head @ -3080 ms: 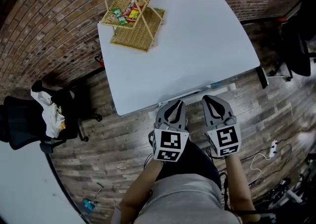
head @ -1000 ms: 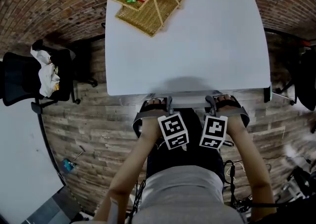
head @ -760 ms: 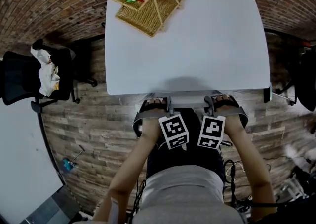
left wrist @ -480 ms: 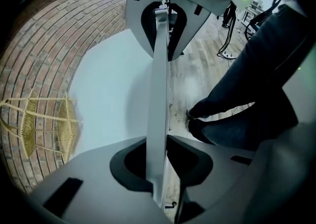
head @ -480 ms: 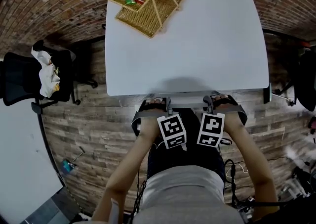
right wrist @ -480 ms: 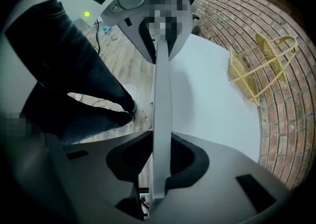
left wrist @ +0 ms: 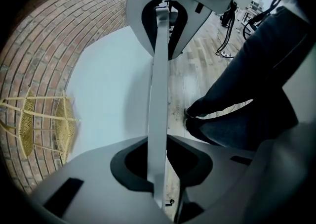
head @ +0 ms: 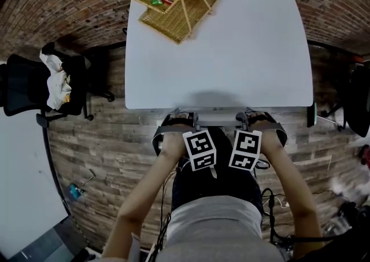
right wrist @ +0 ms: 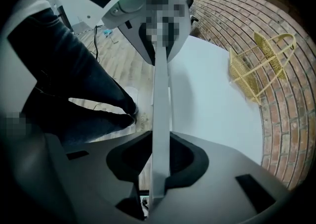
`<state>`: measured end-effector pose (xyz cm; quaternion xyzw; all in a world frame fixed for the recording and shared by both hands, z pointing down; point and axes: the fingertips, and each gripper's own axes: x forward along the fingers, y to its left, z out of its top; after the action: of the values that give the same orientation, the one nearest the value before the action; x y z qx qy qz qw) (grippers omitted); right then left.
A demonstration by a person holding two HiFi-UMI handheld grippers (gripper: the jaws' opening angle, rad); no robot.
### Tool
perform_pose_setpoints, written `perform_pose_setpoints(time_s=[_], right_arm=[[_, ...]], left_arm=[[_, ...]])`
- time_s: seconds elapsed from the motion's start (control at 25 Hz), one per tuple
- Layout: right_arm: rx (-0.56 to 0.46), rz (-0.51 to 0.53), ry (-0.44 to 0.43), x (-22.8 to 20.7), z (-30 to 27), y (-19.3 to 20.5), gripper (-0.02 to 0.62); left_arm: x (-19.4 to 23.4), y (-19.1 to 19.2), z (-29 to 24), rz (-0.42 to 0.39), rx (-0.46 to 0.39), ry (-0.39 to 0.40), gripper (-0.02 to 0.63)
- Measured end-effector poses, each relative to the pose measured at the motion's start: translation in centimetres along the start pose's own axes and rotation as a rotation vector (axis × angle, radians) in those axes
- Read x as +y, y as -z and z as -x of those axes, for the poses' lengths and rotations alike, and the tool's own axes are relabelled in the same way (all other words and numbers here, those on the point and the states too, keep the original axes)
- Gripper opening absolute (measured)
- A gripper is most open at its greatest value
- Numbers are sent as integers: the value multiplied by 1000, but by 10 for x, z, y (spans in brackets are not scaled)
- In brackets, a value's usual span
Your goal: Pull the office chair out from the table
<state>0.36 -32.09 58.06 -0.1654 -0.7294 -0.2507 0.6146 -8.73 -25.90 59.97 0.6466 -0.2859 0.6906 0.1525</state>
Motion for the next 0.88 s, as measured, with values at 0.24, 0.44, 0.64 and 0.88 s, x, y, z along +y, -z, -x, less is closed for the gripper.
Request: perform_pose_setpoints(time_s=[0.24, 0.44, 0.64, 0.88], right_arm=[[-14, 10, -16, 13, 4, 1, 83], [-25, 24, -15, 31, 8, 2, 83], [-32, 34, -16, 51, 10, 0, 83], [-30, 29, -14, 81, 14, -2, 83]], left_arm=[[-15, -1, 4, 15, 3, 11, 86], [-34, -2, 9, 36, 7, 14, 86], [-55, 0, 12, 45, 7, 21, 86], [-85, 3, 18, 44, 8, 38, 84]])
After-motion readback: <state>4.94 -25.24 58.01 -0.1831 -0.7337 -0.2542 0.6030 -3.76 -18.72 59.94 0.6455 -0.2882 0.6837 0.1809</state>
